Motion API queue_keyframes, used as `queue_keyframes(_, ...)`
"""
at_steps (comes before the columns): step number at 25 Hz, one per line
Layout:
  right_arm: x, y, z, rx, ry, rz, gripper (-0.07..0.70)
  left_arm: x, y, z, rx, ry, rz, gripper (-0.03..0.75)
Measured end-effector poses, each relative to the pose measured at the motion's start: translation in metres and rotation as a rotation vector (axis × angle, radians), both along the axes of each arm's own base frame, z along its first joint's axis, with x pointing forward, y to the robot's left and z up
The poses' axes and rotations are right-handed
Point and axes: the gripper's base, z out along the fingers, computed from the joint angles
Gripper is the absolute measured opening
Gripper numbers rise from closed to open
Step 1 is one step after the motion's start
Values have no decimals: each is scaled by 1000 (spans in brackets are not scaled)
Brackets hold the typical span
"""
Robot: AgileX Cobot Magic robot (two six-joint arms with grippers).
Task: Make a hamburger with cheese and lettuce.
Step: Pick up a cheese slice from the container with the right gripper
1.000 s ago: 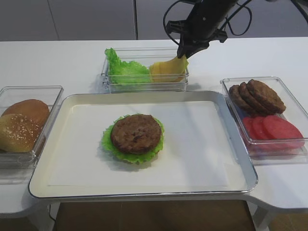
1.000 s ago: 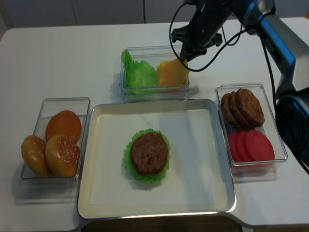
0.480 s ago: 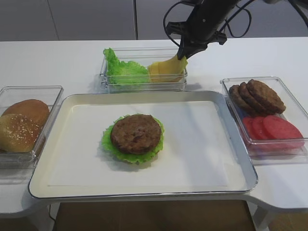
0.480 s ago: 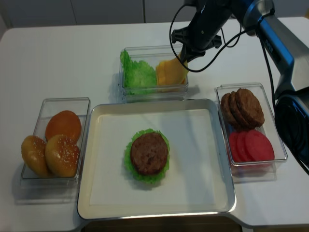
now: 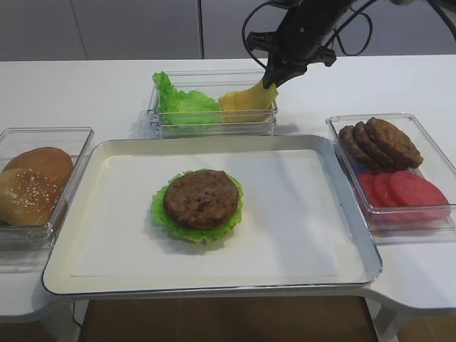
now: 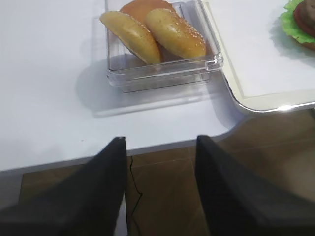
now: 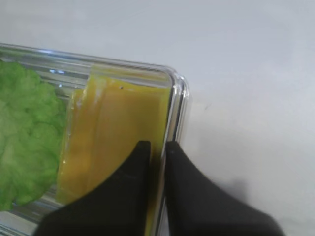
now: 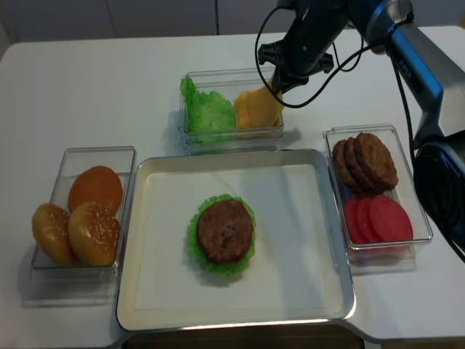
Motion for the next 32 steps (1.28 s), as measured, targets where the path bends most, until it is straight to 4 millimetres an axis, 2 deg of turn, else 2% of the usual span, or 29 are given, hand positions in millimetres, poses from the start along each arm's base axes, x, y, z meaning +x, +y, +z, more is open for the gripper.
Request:
queue_keyframes(18, -1, -2, 0, -3, 12, 1, 76, 0, 0, 0, 0, 0, 0, 342)
queue_keyframes(32, -2, -2, -1, -9, 33, -2, 154, 0, 0, 0, 0, 0, 0, 342)
